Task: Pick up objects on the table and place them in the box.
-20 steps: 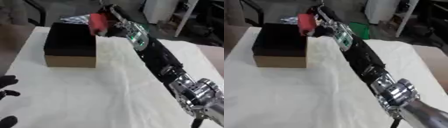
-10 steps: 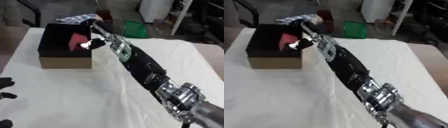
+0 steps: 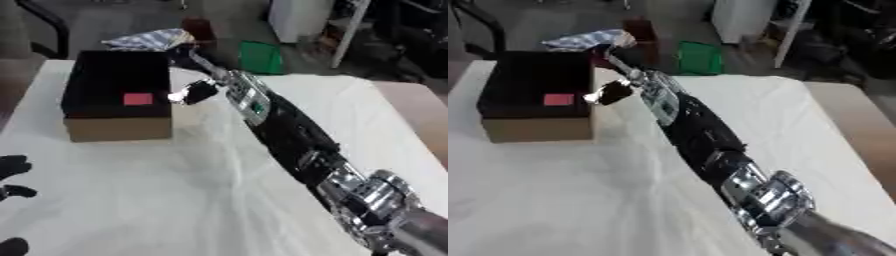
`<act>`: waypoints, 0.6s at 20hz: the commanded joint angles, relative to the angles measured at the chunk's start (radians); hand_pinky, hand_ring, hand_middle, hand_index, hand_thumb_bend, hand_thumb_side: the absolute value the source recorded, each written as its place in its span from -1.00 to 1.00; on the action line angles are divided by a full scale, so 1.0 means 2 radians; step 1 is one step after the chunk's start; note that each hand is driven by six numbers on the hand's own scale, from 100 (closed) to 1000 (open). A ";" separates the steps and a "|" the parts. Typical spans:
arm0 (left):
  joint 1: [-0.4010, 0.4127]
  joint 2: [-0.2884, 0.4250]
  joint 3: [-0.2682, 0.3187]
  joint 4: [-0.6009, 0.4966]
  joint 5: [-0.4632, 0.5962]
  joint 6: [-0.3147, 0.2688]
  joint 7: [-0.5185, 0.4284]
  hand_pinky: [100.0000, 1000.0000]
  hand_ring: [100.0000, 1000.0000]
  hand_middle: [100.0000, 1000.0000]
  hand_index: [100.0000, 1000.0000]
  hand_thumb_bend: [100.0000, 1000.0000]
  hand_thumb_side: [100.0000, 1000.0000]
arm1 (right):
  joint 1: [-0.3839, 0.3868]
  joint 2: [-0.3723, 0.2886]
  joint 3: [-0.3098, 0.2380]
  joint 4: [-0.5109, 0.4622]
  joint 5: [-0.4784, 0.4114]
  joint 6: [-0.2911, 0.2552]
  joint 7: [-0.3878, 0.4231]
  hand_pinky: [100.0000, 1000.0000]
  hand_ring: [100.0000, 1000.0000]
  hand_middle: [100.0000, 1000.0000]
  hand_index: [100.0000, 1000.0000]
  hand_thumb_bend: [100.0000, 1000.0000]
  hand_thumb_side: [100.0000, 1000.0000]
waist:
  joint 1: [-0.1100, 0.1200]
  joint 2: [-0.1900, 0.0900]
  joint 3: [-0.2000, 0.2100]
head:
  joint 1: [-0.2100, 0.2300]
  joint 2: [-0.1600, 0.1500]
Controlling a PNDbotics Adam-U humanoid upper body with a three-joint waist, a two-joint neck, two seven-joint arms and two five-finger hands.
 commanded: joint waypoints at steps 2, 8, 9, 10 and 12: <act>0.002 0.003 0.011 -0.007 -0.003 0.000 0.011 0.10 0.56 0.43 0.41 1.00 -0.14 | 0.007 -0.047 0.009 -0.076 -0.073 0.011 0.004 0.40 0.69 0.58 0.71 -0.26 -0.65 | 0.006 -0.011 -0.013 | 0.012 0.005; 0.011 0.005 0.020 -0.003 -0.007 0.002 0.028 0.10 0.57 0.44 0.41 1.00 -0.15 | 0.066 -0.111 0.013 -0.197 -0.193 0.050 0.003 0.35 0.66 0.54 0.69 -0.39 -0.73 | 0.010 -0.011 -0.041 | 0.032 0.011; 0.013 0.005 0.022 -0.003 -0.008 0.002 0.031 0.10 0.57 0.44 0.41 1.00 -0.16 | 0.079 -0.122 0.012 -0.218 -0.208 0.055 -0.001 0.34 0.66 0.52 0.68 -0.41 -0.76 | 0.011 -0.010 -0.047 | 0.036 0.012; 0.013 0.005 0.024 -0.002 -0.009 0.002 0.034 0.10 0.57 0.44 0.40 1.00 -0.16 | 0.092 -0.131 0.010 -0.237 -0.222 0.059 -0.006 0.34 0.65 0.52 0.67 -0.42 -0.77 | 0.012 -0.009 -0.051 | 0.039 0.013; 0.016 0.005 0.027 -0.002 -0.010 0.002 0.040 0.10 0.57 0.44 0.40 1.00 -0.15 | 0.120 -0.147 0.006 -0.273 -0.244 0.067 -0.015 0.34 0.66 0.52 0.67 -0.45 -0.77 | 0.015 -0.008 -0.061 | 0.049 0.016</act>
